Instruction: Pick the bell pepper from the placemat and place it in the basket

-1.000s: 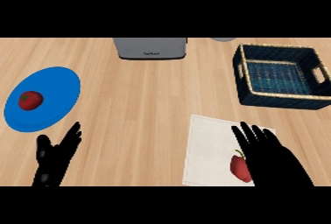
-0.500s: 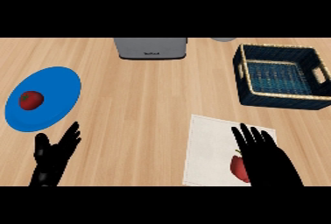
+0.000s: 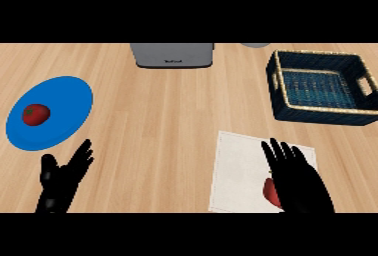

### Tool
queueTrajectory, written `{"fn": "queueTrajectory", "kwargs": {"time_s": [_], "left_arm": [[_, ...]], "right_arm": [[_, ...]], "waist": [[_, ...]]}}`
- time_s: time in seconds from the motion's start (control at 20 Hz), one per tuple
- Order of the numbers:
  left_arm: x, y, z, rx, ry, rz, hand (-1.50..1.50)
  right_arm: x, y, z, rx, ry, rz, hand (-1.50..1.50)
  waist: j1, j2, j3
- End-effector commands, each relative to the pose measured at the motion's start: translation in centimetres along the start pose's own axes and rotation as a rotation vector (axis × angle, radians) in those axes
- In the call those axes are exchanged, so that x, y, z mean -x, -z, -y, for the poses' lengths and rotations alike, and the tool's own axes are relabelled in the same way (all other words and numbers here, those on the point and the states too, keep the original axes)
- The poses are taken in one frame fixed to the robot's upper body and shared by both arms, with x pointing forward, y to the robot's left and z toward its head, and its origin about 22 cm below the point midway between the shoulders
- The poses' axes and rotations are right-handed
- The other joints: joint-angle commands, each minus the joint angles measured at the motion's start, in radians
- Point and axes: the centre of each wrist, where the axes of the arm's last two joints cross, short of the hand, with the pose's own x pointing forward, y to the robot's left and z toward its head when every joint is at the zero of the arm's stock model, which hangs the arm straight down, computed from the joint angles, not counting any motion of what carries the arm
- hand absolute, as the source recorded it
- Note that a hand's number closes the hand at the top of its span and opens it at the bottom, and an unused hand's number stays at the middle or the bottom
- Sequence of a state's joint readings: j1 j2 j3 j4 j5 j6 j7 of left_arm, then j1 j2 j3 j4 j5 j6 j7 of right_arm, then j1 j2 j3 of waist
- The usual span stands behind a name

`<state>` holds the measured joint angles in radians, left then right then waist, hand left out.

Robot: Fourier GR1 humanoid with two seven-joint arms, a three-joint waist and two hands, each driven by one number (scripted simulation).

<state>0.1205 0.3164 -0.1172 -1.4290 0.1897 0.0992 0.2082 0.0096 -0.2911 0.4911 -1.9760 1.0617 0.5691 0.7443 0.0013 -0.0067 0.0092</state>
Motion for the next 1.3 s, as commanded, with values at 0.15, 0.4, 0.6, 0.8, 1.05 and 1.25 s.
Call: {"fn": "queueTrajectory", "kwargs": {"time_s": [0.15,0.4,0.6,0.8,1.05,1.25], "left_arm": [[1.8,0.2,0.3,0.014,-0.005,-0.071,0.00],[-0.3,0.3,-0.6,-0.001,-0.005,-0.084,0.00],[0.2,-0.1,0.9,0.006,-0.012,-0.068,0.00],[2.0,0.9,0.3,-0.005,-0.012,-0.089,0.00],[-0.2,-0.6,0.5,-0.007,-0.004,-0.068,0.00],[1.0,-0.1,0.1,0.014,0.002,-0.070,0.00]], "right_arm": [[-0.6,1.6,-2.5,-0.054,-0.040,-0.026,-1.50],[1.0,3.1,-2.4,-0.107,-0.067,-0.083,-1.50],[2.4,3.4,-4.6,-0.083,-0.033,-0.070,-1.50],[-0.4,2.7,-4.6,-0.098,-0.060,-0.062,-1.50],[1.6,3.4,-4.8,-0.078,-0.045,-0.068,-1.50],[2.1,5.4,-6.4,-0.097,-0.074,-0.059,1.50]], "waist": [[0.001,0.007,-0.009],[0.002,0.007,-0.009],[0.000,0.007,-0.009],[-0.001,0.007,-0.009],[0.000,0.006,-0.009],[0.002,0.007,-0.009]]}}
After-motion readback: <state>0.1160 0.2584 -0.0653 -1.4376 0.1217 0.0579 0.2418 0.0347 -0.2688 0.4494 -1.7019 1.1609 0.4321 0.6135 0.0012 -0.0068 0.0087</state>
